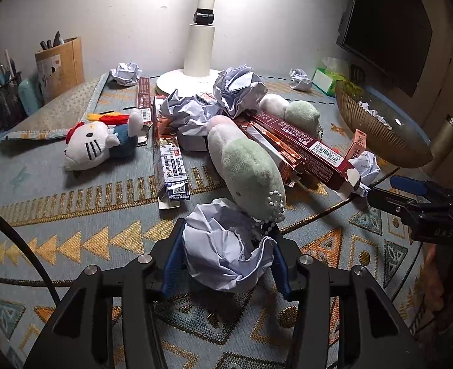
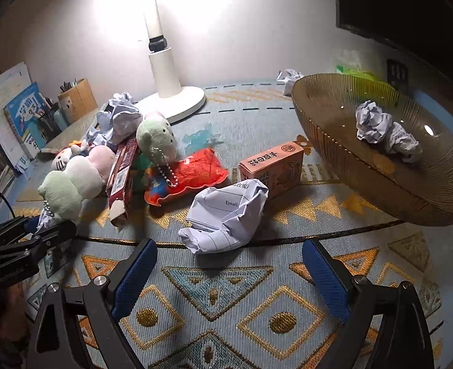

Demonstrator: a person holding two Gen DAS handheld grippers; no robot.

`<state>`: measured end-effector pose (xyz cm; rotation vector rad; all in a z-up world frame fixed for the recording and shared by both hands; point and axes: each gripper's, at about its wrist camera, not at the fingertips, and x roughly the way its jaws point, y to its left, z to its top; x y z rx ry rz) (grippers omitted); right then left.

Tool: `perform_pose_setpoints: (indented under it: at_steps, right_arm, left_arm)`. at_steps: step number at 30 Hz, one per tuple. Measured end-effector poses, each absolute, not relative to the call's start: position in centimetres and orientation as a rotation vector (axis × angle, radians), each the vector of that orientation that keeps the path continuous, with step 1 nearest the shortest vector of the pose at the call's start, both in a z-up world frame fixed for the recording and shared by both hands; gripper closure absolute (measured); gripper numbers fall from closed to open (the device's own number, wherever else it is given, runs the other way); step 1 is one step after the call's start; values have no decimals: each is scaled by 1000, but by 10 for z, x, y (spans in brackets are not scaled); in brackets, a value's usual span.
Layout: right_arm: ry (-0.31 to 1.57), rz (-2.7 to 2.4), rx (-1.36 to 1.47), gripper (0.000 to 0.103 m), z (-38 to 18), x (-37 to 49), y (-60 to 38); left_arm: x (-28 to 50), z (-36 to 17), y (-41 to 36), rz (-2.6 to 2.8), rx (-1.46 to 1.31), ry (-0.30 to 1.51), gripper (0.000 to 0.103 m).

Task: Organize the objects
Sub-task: 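Grasp a crumpled paper with the left tool while the right tool grasps the 'Email' paper, then carry both papers over the amber glass bowl and open both tools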

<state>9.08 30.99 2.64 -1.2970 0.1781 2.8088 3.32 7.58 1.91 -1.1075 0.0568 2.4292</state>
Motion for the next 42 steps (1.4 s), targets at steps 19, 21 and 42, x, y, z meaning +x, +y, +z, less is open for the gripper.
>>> perform_pose_setpoints:
  at_steps: [19,21,42]
  right_arm:
    - [186,2835,-1299,47,23,115,296]
    - [173,2849,-1295,47,25,132,294]
    - [278,2805,-960,47,97,215,382]
  left_arm:
    - [49,22,66,2457,-1129,6,63]
    - [66,24,61,2466,-1118,-15,63]
    - [132,111,161,2308,-870,-31,63]
